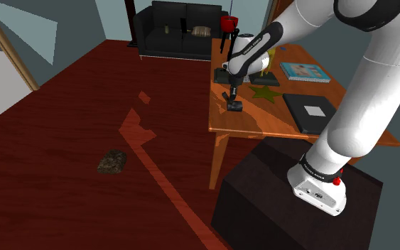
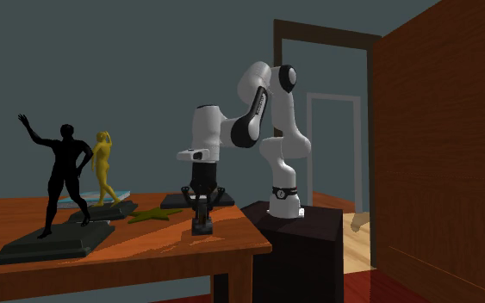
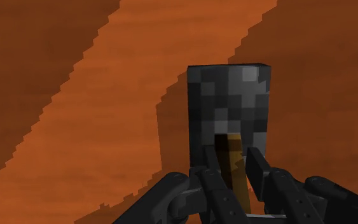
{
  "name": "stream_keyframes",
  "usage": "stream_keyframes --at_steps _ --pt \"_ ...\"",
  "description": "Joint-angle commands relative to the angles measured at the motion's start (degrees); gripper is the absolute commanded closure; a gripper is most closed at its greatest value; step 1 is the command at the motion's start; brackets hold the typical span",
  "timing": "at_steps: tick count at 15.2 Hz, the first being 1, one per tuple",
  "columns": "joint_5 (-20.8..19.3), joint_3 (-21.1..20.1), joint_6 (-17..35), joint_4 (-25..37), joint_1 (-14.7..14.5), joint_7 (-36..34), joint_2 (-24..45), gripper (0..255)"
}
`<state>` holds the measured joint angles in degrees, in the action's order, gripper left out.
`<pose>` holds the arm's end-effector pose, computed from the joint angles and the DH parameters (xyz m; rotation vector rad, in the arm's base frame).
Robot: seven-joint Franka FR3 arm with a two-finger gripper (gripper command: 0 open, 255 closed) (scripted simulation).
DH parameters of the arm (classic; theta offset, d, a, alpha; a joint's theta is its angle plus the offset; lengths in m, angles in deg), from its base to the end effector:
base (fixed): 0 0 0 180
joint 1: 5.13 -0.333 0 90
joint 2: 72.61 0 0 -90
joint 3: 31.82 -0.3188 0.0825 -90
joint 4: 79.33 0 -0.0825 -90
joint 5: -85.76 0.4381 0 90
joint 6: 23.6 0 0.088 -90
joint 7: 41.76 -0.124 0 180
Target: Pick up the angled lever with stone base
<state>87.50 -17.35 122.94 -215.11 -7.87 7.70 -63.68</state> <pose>0.5319 -0.1140 0.2068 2.9477 0.9722 0.0328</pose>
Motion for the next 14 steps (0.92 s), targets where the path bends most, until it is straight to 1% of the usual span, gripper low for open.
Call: stream_keyframes --at_steps 1,3,14 --pt "0.0 0.1 0.0 0.0 0.0 0.0 0.0 255" --pt "0.0 0.0 0.0 0.0 0.0 -0.1 0.0 255" --pt "-2.8 0.6 -8.4 1.8 -0.4 -1.9 -6.8 255"
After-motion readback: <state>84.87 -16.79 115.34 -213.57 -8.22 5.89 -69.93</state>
